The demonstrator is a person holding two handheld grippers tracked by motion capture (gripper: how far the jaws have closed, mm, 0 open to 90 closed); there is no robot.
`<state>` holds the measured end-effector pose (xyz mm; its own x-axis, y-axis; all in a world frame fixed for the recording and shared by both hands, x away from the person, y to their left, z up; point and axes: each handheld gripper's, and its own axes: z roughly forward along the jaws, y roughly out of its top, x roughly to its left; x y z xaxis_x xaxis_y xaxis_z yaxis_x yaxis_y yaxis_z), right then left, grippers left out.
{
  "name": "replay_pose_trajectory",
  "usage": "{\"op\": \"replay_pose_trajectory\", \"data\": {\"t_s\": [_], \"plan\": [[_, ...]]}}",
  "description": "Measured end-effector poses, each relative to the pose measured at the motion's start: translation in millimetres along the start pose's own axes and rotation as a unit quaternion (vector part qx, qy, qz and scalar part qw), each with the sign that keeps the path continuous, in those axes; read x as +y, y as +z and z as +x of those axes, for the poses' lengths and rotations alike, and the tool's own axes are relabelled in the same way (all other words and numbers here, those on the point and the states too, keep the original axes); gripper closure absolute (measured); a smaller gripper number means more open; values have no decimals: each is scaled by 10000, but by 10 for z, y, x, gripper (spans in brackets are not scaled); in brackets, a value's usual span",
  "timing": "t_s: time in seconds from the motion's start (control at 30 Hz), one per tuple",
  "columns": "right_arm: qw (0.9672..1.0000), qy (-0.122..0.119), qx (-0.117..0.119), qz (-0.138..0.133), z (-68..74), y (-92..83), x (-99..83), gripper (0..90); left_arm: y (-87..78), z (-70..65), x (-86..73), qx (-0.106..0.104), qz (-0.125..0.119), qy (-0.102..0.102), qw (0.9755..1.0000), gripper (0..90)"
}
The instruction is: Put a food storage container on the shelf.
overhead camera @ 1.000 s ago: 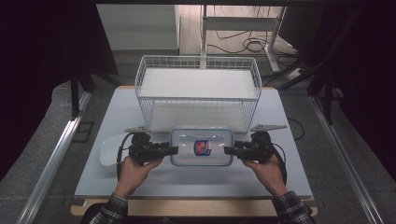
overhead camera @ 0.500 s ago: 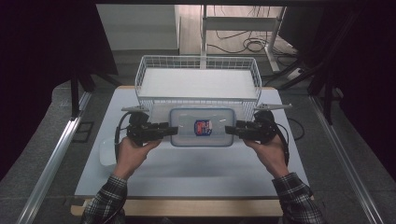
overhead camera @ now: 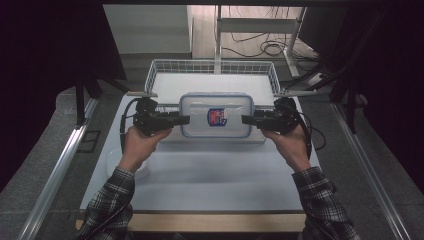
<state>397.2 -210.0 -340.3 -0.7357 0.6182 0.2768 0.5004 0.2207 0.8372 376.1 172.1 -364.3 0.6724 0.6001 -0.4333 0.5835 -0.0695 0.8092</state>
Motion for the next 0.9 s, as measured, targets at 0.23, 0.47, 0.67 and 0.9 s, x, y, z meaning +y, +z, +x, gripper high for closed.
{"op": "replay_pose_trajectory", "data": {"t_s": [0.23, 0.47, 0.67, 0.9], "plan": [[9999, -1, 35, -113, -48, 6, 218, 458, -40, -2, 217, 82, -27, 62, 9999, 525], [9998, -62, -36, -177, -92, 13, 430, 452, -44, 40, 449, 97, -43, 105, 9999, 524], [9998, -33, -82, -195, -131, 53, 519, 443, -28, 88, 549, 137, -16, 121, 9998, 524], [9996, -16, -117, -269, -168, 85, 597, 439, -10, 142, 619, 109, -70, 78, 9999, 523]]}}
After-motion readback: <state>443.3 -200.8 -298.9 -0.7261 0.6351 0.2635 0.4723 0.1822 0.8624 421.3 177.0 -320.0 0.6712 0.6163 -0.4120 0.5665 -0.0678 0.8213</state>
